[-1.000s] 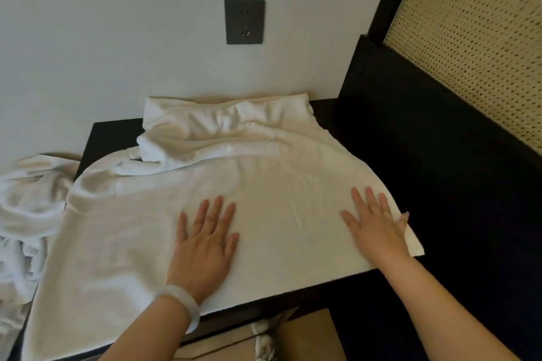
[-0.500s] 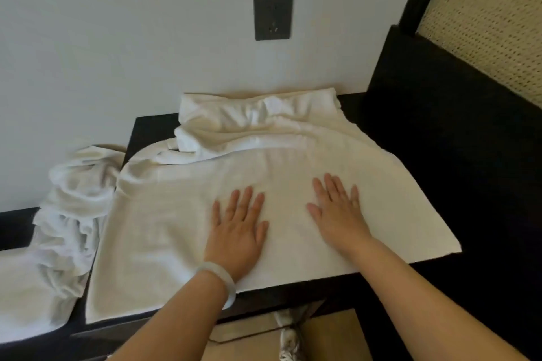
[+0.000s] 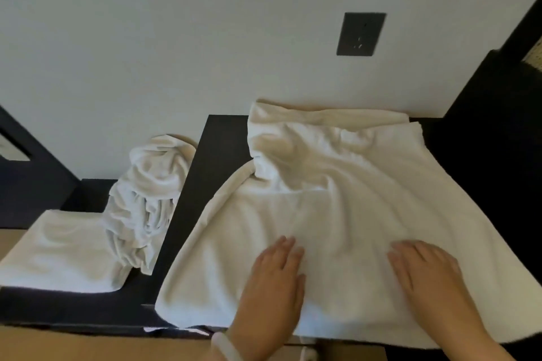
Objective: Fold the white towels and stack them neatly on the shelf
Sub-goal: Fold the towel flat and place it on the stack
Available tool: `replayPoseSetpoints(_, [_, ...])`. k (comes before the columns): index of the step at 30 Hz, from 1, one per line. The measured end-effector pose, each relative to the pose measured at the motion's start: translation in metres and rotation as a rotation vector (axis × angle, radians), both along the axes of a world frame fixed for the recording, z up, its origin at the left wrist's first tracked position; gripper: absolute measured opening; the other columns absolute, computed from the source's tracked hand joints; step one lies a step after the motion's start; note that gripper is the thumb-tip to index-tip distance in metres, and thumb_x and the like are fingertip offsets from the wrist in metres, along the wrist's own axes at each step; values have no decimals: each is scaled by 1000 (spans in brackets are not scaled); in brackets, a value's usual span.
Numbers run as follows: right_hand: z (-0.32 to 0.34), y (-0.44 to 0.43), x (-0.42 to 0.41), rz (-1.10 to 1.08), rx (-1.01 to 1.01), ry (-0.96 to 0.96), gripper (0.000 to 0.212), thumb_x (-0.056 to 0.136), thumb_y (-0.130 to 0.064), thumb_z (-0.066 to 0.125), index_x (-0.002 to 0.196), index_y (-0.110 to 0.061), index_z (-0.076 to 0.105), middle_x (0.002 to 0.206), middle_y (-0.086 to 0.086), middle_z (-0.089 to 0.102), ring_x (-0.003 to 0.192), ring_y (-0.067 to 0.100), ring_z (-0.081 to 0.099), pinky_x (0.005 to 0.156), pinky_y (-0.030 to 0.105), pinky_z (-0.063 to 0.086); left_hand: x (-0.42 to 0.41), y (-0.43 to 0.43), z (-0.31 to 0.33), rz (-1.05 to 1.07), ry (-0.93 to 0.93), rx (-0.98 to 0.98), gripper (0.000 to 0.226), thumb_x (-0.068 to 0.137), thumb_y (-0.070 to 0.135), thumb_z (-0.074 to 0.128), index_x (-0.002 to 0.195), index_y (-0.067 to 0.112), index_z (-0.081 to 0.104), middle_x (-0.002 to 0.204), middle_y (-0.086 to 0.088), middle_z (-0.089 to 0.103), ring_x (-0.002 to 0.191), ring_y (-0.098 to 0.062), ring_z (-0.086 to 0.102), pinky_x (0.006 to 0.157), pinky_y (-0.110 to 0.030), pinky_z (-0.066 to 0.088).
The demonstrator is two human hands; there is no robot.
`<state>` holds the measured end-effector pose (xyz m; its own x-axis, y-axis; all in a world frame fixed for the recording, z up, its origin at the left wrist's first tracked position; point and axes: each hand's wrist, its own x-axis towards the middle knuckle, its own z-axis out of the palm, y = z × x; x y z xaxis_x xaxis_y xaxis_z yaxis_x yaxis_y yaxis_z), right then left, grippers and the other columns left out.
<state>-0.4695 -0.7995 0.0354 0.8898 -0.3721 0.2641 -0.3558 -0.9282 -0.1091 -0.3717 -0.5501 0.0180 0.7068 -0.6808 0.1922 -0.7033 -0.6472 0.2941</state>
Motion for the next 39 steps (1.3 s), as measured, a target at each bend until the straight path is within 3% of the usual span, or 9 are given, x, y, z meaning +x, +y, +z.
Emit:
replayPoseSetpoints(5, [-16, 11, 88, 239, 38, 236, 83, 97, -61, -4, 142, -18, 51, 149, 2, 46, 137, 21, 45, 114, 34, 13, 91, 8, 0, 184, 16, 270, 64, 90, 48, 31, 138, 12, 53, 145, -13, 49, 132, -34, 48, 101, -53, 43])
replayPoseSetpoints(10, [-32, -2, 83, 153, 97, 225, 85, 86, -69, -19, 156, -30, 9, 162, -8, 0, 151, 13, 0, 118, 31, -12, 93, 23, -26, 214, 88, 216, 71, 92, 66, -4, 155, 36, 7, 163, 6, 0, 150, -19, -5, 120, -52, 12])
replayPoseSetpoints(18, [-21, 3, 37, 125, 65, 51, 72, 101, -53, 14, 122, -10, 67, 122, 12, 67, 112, 28, 54, 98, 41, 32, 40, 15, -20, 224, -4, 170, 57, 98, 49, 29, 148, 22, 40, 155, -5, 37, 143, -32, 31, 109, -45, 21])
replayPoseSetpoints(20, [-7, 1, 64, 174, 63, -62, 54, 99, -41, 30, 111, -7, 70, 111, 11, 68, 99, 30, 62, 90, 38, 37, 53, 3, -8, 235, -102, 54, 45, 92, 37, 40, 125, 16, 61, 130, -5, 57, 119, -33, 56, 100, -40, 31])
replayPoseSetpoints(23, [0, -5, 123, 324, 59, -129, 31, 89, -17, 49, 111, -8, 69, 117, 10, 67, 105, 29, 65, 96, 34, 38, 89, -16, 19, 369, -192, -105, 23, 78, 10, 65, 100, 14, 64, 105, -2, 57, 94, -25, 58, 86, -35, 45])
replayPoseSetpoints(26, [-8, -11, 180, 470, 86, -71, 37, 81, 1, 65, 116, -9, 68, 126, 11, 65, 115, 29, 63, 102, 34, 45, 122, -25, 44, 619, 45, -79, 36, 88, 16, 63, 123, 13, 54, 118, -3, 54, 108, -24, 54, 94, -39, 45])
replayPoseSetpoints(30, [-23, -22, 214, 583, 101, 72, 46, 90, -27, 41, 124, -8, 66, 130, 10, 64, 118, 27, 62, 107, 32, 31, 154, -23, 48, 634, 528, -9, 53, 92, 40, 57, 137, 15, 42, 130, -1, 44, 120, -20, 44, 100, -34, 42])
replayPoseSetpoints(36, [-26, -39, 222, 445, 53, 182, 88, 87, -69, 6, 151, -16, 36, 157, -1, 33, 146, 15, 30, 119, 31, 1, 177, -9, 39, 609, 514, 23, 26, 98, 27, 48, 74, 17, 43, 88, -2, 51, 89, -27, 57, 80, -37, 47])
replayPoseSetpoints(39, [-20, -57, 224, 324, 42, 269, 99, 71, -65, -15, 157, -24, 9, 164, -11, 4, 150, 5, 0, 119, 35, -11, 188, 10, 34, 813, 569, -171, 29, 102, 26, 45, 78, 11, 50, 84, -5, 55, 90, -30, 58, 74, -34, 41])
